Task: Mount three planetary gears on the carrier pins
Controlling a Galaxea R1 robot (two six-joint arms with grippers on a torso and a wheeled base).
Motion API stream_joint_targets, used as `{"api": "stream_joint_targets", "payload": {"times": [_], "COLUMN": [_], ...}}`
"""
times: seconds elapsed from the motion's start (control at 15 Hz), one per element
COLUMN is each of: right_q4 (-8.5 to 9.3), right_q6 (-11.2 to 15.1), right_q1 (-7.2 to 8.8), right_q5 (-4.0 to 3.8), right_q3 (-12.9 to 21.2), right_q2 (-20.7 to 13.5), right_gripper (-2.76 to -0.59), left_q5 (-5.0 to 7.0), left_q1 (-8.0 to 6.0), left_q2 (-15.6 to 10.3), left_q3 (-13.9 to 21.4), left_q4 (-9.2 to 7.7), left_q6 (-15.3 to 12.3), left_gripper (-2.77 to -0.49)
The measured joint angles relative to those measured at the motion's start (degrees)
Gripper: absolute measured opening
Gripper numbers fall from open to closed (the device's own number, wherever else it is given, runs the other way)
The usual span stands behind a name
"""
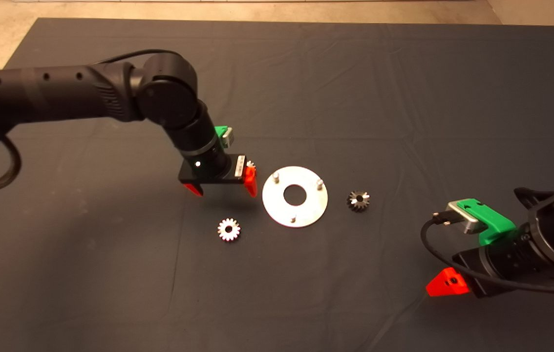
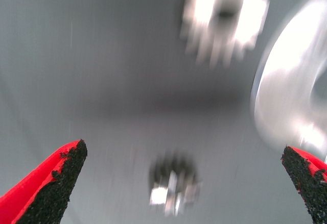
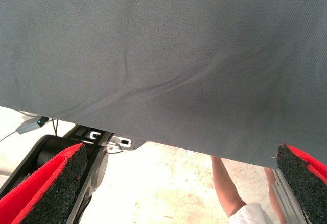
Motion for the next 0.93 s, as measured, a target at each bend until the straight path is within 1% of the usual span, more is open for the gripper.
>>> {"api": "stream_joint_targets", "payload": {"times": [0.07, 0.13, 0.2, 0.27, 0.33, 0.47, 0.53, 0.67, 0.73, 0.8, 0.93], "right_q4": [-0.01, 0.0, 0.0, 0.0, 0.0, -0.01, 0.0, 0.0, 0.0, 0.0, 0.0], "right_q6": [0.0, 0.0, 0.0, 0.0, 0.0, 0.0, 0.0, 0.0, 0.0, 0.0, 0.0], "right_q1": [0.0, 0.0, 0.0, 0.0, 0.0, 0.0, 0.0, 0.0, 0.0, 0.0, 0.0], "right_q5": [-0.01, 0.03, 0.0, 0.0, -0.02, 0.06, -0.02, 0.0, 0.02, -0.02, 0.02], "right_q3": [0.0, 0.0, 0.0, 0.0, 0.0, 0.0, 0.0, 0.0, 0.02, 0.0, 0.0], "right_q2": [0.0, 0.02, 0.0, 0.0, 0.0, 0.05, 0.03, 0.05, 0.02, 0.02, 0.05], "right_gripper": [-0.59, -0.59, -0.59, -0.59, -0.59, -0.59, -0.59, -0.59, -0.59, -0.59, -0.59], "left_q5": [-1.1, -2.96, -4.09, -4.85, -5.17, -5.31, -5.35, -5.4, -5.33, -4.79, -3.12], "left_q1": [0.03, 0.2, 0.5, 0.85, 1.16, 1.59, 1.72, 1.74, 1.74, 1.74, 1.74], "left_q2": [1.19, 1.94, 2.52, 3.14, 3.68, 5.15, 5.7, 7.28, 7.55, 7.61, 8.15], "left_q3": [-2.63, -4.94, -7.12, -9.0, -10.2, -12.17, -13.03, -16.31, -17.79, -18.55, -18.97], "left_q4": [0.27, 0.44, 0.53, 0.64, 0.77, 0.75, 0.75, 0.66, 0.61, 0.64, 0.64], "left_q6": [2.07, 4.03, 5.04, 5.67, 6.06, 6.94, 8.38, 11.01, 11.91, 12.11, 12.13], "left_gripper": [-0.49, -0.49, -0.49, -0.49, -0.49, -0.49, -0.49, -0.49, -0.49, -0.49, -0.59]}}
